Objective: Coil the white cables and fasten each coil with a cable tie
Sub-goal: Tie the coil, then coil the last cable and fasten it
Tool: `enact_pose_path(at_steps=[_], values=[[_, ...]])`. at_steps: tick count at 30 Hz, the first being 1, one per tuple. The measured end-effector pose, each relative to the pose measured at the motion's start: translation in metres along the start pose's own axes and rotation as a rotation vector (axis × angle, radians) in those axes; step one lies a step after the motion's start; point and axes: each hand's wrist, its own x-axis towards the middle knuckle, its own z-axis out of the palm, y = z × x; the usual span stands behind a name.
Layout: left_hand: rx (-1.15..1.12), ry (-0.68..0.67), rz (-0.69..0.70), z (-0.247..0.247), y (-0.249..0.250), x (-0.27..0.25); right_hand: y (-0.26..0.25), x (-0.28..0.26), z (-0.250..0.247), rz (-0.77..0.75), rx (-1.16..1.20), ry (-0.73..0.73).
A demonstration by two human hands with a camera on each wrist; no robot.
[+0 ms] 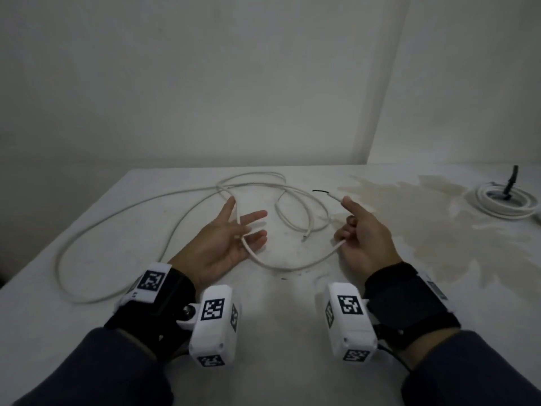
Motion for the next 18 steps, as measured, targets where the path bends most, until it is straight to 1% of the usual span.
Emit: enact_pose_path(at_steps=[3, 6, 7, 8, 11, 14, 16, 18], values=[[-0.054, 0.011, 0.064, 0.004, -0.002, -0.002, 0.003, -0.007, 0.002, -0.012, -0.033, -0.072], [-0.17, 0.143, 0.183, 0.003, -0.003, 0.0, 0.004, -0.018, 0.006, -0.085, -0.126, -0.173], [-0.139, 0.171, 0.235, 0.005, -0.004, -0.001, 0.005, -0.022, 0.006, -0.123, -0.171, -0.212], [-0.053, 0.177, 0.275, 0.008, -0.005, -0.004, 0.006, -0.026, 0.007, -0.164, -0.237, -0.252], [0.25, 0.092, 0.338, 0.024, -0.01, -0.018, 0.011, -0.037, 0.01, -0.299, -0.446, -0.35], [0.358, 0.019, 0.354, 0.037, -0.018, -0.021, 0.012, -0.047, 0.014, -0.422, -0.559, -0.466], [0.43, -0.008, 0.365, 0.042, -0.024, -0.02, 0.011, -0.053, 0.015, -0.451, -0.603, -0.553], [0.488, -0.04, 0.368, 0.045, -0.027, -0.022, 0.01, -0.056, 0.015, -0.453, -0.609, -0.6]])
